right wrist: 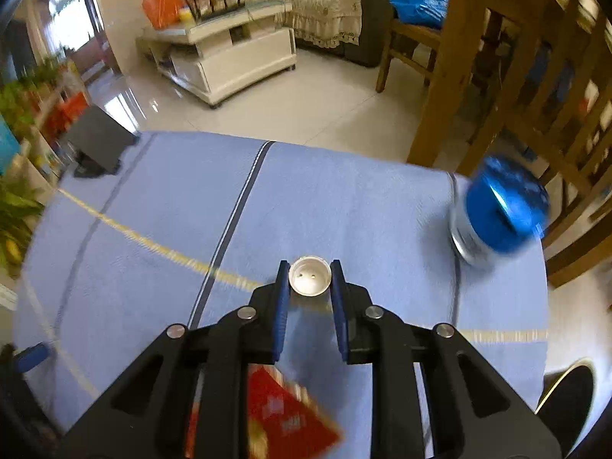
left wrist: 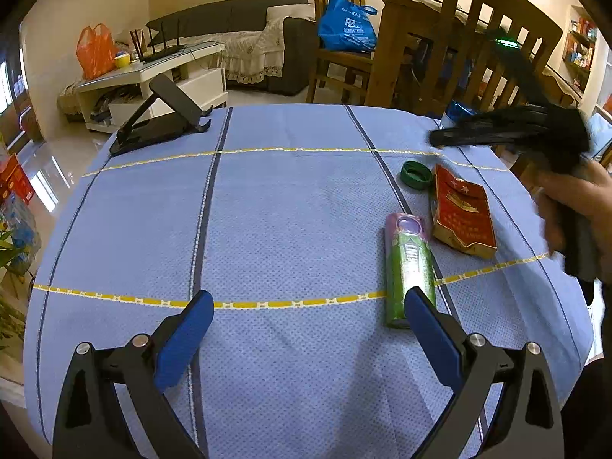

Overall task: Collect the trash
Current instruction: 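Grasp the small white cap with the right gripper while the left grasps the green Doublemint tube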

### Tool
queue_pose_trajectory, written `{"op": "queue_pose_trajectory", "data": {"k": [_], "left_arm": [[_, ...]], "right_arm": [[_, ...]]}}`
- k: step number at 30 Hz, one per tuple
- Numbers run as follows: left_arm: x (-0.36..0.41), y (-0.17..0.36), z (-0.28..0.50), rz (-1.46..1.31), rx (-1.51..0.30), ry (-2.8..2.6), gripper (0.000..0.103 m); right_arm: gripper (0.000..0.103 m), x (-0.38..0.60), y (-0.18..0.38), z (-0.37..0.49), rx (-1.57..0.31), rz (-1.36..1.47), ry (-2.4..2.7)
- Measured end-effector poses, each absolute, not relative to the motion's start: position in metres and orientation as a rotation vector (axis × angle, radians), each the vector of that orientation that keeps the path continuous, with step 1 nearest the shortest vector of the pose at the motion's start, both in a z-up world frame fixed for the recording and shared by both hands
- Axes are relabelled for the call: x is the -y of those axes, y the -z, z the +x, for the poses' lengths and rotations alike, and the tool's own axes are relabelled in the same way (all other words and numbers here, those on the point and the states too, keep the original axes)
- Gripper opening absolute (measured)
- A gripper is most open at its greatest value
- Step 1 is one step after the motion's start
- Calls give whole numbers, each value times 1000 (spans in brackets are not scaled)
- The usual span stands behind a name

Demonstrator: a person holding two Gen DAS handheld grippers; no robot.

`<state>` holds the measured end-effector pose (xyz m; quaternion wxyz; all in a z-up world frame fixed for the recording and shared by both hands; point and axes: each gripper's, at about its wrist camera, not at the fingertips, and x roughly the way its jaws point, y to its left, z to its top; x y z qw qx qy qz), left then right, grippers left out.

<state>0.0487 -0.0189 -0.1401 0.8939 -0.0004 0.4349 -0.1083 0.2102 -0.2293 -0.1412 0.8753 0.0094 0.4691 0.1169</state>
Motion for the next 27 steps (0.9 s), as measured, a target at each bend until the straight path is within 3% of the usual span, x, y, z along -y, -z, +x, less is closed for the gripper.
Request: {"op": "queue_pose_trajectory", "data": {"k": [15,16,18,21,22,23,27], "left_arm": [[62,135,56,52,-889,381,94],[67,137,59,67,-899,387,91],[77,146,69,89,-946,395,75],[86,149,73,143,-943,364,64],[88,148,73,146,-938,361,55],[89,147,73,155,-929,348,33],[86,146,71,136,-933,296,29]], "right_arm": [[21,394,144,58,-871,428,-226],[21,399,148,54,-864,448,-226],[21,411,159,45,-859,506,-223],[21,411,160,48,-850,530,-217],[21,412,155,47,-828,526,-222],[21,413,152,46,-817,525,-223],[21,414,150,46,-808,537,-222]]}}
